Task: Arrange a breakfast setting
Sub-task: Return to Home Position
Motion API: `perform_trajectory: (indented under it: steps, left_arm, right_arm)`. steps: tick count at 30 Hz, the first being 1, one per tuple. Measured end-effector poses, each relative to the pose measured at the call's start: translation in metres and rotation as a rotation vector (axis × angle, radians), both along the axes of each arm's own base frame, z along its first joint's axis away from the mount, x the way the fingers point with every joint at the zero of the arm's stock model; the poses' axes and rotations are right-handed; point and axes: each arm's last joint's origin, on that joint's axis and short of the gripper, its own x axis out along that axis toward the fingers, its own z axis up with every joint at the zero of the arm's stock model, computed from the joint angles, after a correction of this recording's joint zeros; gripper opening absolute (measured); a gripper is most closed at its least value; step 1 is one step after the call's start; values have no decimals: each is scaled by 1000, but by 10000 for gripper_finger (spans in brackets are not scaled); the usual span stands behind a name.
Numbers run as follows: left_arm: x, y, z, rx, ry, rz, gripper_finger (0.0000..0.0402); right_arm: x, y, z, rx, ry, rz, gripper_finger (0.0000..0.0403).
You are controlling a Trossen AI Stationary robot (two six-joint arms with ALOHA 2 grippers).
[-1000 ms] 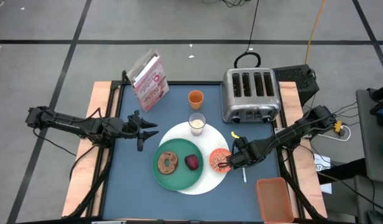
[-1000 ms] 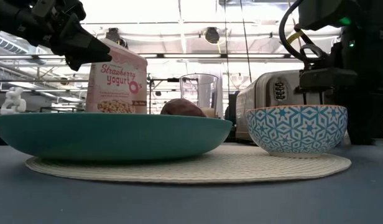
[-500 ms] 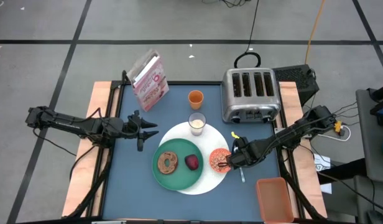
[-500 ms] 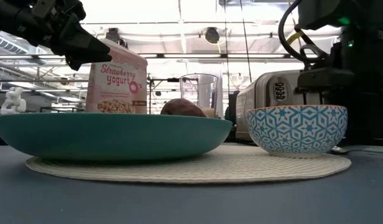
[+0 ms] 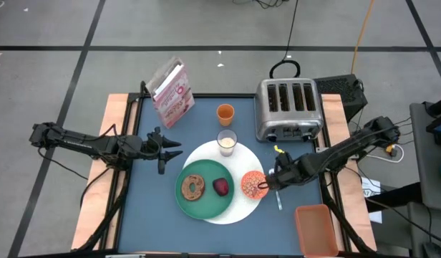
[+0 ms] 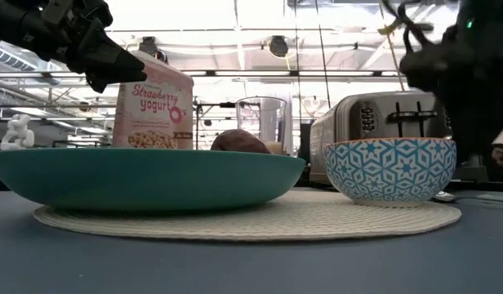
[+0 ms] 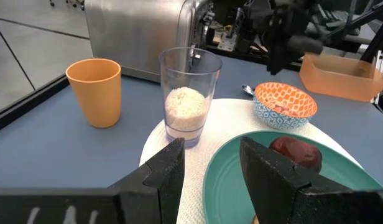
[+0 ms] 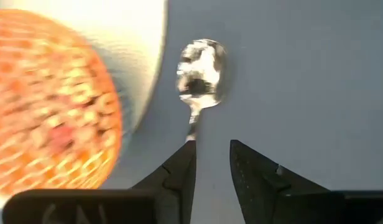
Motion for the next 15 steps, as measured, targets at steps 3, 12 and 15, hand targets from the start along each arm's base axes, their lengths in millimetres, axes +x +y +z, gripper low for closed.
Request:
perform_trajectory:
  steps: [3,12,15]
  left_arm:
    - [0,0,0,0,1,0,159]
    - [0,0,0,-3,2,1,159]
    - [0,0,0,-4,-2,1,159]
  right_arm:
    - [-6,-4,14,0,-76,55,85]
    - [-20,-21,54,-92,-351,216,40]
    - [-25,-27,66,-131,-443,285,21]
